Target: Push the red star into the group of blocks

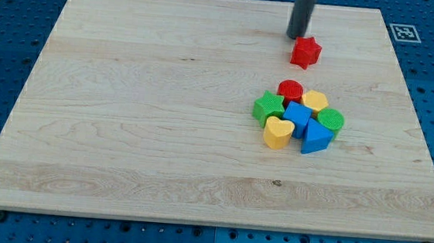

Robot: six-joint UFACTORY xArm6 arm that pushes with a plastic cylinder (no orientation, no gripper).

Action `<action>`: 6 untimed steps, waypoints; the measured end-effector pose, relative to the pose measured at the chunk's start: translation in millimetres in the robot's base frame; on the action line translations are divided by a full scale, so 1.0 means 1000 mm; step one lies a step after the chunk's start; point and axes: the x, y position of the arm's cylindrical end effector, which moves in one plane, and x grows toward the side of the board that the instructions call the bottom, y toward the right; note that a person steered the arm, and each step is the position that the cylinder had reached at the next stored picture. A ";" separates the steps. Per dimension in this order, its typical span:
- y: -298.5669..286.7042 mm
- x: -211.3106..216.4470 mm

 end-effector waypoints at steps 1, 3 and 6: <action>0.021 0.022; 0.021 0.050; 0.021 0.103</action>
